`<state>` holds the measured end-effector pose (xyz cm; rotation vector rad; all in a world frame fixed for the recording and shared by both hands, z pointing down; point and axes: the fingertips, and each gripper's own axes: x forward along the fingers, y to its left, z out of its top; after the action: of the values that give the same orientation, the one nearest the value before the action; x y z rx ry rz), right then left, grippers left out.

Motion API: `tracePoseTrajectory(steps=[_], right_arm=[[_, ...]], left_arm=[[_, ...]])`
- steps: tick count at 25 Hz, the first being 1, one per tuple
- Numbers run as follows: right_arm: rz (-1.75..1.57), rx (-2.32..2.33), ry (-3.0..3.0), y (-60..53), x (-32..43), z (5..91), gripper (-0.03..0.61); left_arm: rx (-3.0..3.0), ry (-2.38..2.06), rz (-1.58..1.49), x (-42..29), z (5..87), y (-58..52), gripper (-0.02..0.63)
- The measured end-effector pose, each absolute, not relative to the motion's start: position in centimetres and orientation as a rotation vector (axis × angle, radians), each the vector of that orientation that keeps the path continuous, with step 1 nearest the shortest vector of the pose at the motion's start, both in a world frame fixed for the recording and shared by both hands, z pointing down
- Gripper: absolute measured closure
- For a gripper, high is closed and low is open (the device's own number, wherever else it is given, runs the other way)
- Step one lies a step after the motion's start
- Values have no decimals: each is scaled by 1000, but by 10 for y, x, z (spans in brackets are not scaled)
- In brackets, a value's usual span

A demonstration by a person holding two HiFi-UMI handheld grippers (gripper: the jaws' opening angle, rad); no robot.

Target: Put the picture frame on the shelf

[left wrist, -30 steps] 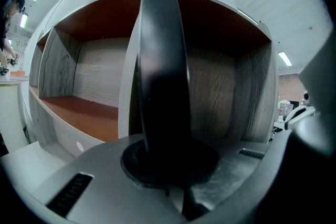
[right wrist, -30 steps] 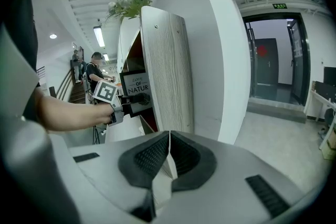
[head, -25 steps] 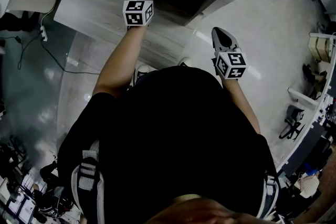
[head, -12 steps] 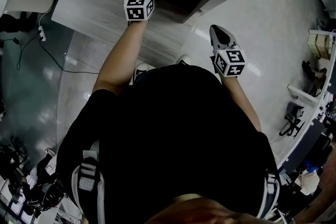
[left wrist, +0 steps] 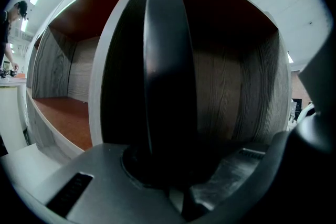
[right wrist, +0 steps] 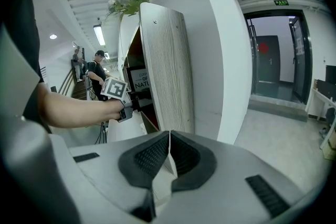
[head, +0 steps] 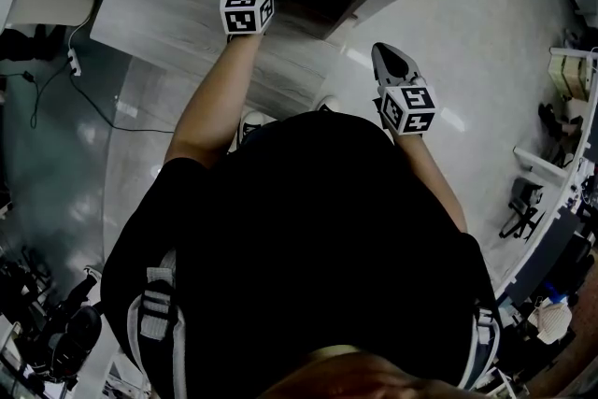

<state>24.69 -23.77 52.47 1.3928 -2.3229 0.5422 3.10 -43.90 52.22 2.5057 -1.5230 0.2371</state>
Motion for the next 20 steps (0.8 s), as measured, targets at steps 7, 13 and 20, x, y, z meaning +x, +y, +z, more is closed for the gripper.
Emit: tracePoseTrajectory(steps=[7, 13, 20], right_arm=[[538, 1379, -2325, -237, 244, 522, 562], [537, 1382, -2324, -236, 244, 523, 563], [535, 1374, -2333, -234, 237, 521, 562]], left_arm=[[2481, -1487, 248, 32, 526, -439, 584], [2472, -1413, 249, 36, 534, -434, 522], [2467, -1347, 304, 42, 541, -428, 418]])
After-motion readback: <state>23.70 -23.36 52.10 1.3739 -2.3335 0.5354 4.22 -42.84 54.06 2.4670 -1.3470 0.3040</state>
